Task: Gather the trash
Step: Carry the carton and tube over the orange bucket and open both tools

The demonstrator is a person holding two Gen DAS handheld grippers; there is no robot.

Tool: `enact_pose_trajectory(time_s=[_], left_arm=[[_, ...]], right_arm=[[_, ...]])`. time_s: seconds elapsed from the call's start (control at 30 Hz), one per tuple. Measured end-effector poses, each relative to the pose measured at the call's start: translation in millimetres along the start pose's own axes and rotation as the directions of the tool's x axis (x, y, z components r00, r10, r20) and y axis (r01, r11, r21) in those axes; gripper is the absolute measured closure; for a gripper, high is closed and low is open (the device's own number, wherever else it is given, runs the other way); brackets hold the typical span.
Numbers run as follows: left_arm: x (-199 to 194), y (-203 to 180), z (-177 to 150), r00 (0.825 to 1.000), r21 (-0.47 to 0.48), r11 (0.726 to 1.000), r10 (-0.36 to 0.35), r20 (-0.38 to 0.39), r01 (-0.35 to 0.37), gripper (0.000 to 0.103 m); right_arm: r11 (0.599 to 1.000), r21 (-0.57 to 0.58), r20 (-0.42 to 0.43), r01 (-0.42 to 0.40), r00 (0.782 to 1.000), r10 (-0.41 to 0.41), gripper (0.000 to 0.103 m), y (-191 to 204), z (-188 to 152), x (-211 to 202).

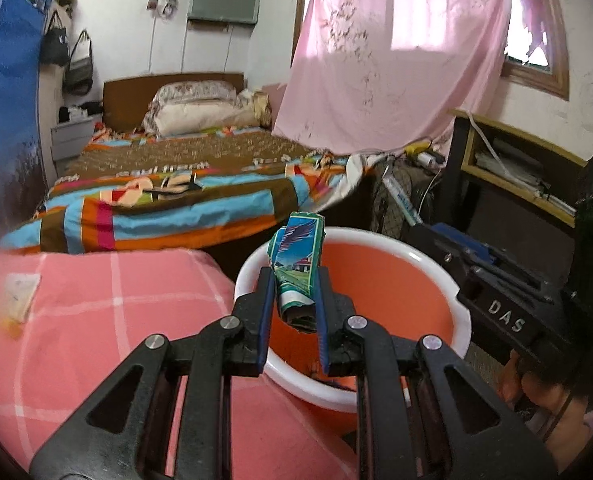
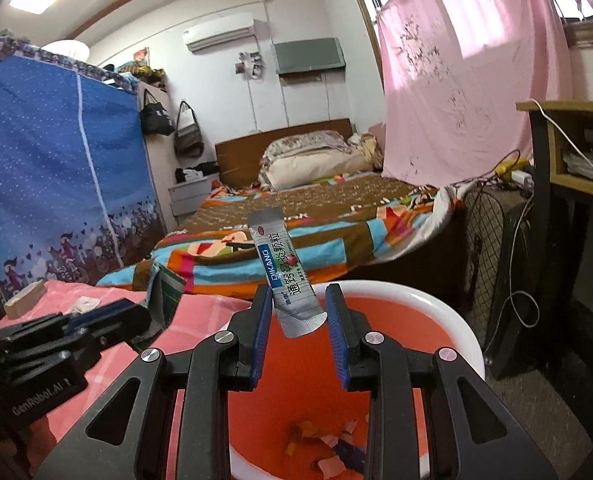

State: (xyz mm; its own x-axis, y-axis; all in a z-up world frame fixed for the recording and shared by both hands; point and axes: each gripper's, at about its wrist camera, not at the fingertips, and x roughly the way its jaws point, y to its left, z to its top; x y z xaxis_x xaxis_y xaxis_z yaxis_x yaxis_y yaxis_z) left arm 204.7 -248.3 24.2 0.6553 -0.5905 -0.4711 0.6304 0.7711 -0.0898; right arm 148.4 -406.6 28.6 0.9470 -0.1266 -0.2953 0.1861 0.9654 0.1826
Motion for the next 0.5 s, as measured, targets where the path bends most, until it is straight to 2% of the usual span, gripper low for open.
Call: enact_pose_trajectory(time_s=[0.2,0.37,0.5], left_arm=[[12.6,2.0,-3.6,0.997,-0.067,0.998,-0.024,-0.077,0.019,0.08],[17.5,-1.7,-3.2,0.994,-0.086,0.996,-0.036,-0.102,0.028,0.078],[20.1,-3.0,-3.3,0.993,-0.098,0.995,-0.039,-0.111,0.028,0.072]], right_arm=[[1.0,0.01,-0.043,0.008,0.999,-0.008,0.077,-4.9,-4.5,4.8],[1.0,0.022,-0.077,0.019,0.997,-0.018,0.077,-11.2,-5.9,9.6],[0.999,0.04,-0.106,0.027,0.994,-0.023,0.074,-15.3,-7.2,12.9]])
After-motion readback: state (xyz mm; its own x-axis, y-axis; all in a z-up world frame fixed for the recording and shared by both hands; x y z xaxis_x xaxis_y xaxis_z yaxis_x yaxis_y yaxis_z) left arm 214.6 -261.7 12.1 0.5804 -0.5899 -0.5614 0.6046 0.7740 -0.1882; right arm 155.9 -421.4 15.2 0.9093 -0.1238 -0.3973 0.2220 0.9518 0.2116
